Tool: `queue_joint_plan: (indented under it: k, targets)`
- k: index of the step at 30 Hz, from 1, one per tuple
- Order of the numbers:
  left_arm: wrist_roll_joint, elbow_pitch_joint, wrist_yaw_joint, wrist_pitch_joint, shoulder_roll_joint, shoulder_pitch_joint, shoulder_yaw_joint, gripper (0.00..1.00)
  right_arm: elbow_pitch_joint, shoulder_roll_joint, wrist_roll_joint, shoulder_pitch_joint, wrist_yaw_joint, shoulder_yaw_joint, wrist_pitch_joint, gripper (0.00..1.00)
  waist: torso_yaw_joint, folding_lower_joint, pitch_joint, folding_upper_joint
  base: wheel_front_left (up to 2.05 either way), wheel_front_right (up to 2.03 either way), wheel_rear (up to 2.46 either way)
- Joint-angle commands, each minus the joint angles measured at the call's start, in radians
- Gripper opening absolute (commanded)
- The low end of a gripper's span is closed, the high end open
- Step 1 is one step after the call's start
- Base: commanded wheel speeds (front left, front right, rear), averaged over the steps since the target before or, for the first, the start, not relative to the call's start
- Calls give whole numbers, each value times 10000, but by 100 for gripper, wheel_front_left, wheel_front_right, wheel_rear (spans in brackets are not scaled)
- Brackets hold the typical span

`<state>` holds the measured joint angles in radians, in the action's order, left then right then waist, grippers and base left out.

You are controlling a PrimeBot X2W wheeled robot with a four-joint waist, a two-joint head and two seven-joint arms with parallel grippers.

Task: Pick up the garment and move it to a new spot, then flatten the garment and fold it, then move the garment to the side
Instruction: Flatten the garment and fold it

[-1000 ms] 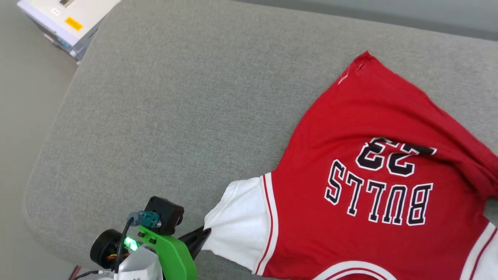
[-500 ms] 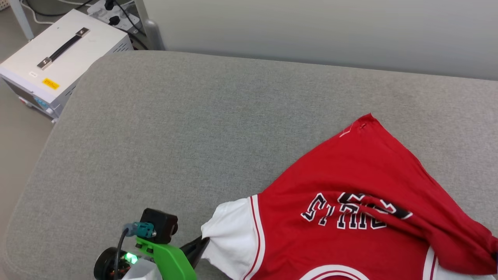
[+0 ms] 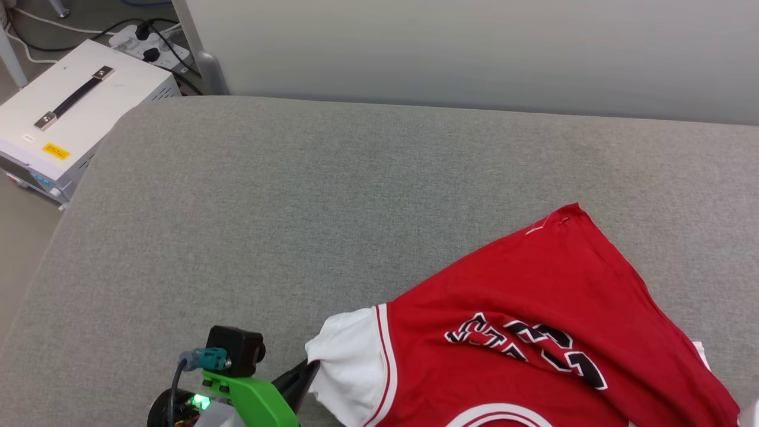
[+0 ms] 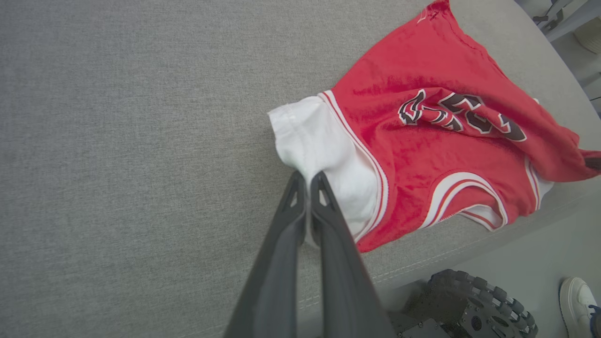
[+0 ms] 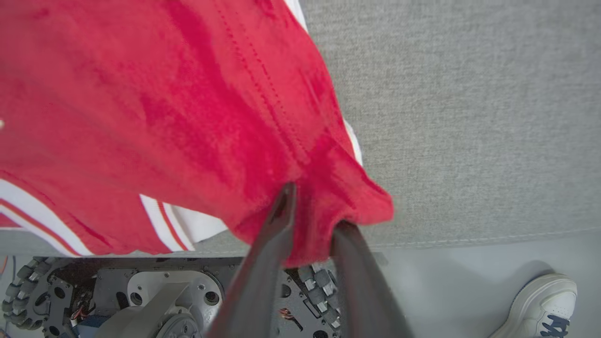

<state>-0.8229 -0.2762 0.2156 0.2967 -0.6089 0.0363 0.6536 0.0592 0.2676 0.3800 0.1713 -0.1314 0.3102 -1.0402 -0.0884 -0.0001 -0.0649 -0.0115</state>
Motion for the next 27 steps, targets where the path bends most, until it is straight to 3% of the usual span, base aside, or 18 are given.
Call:
queue_joint_plan:
  k: [1, 9, 15, 27]
  targets:
    - [174, 16, -37, -82, 42, 74, 2, 0, 109, 73, 117, -125, 7, -46, 129, 100, -51, 1, -53, 115, 0, 0, 0]
    - [384, -190, -75, -74, 13, 324, 68, 0, 898, 743, 681, -1249, 7, -306, 64, 100, -352, 1, -437, 115, 0, 0, 0]
    - [609, -507, -85, -20, 36, 617, 151, 0, 1423, 1181, 1049, -2678, 7, -1048, -391, 100, -751, 1, -1102, 115, 0, 0, 0]
    - [1014, -547, -330, -162, 477, 1359, 441, 0, 12, 1932, 611, -5450, 7, -2520, -631, 100, -1916, 1, -2658, 115, 0, 0, 0]
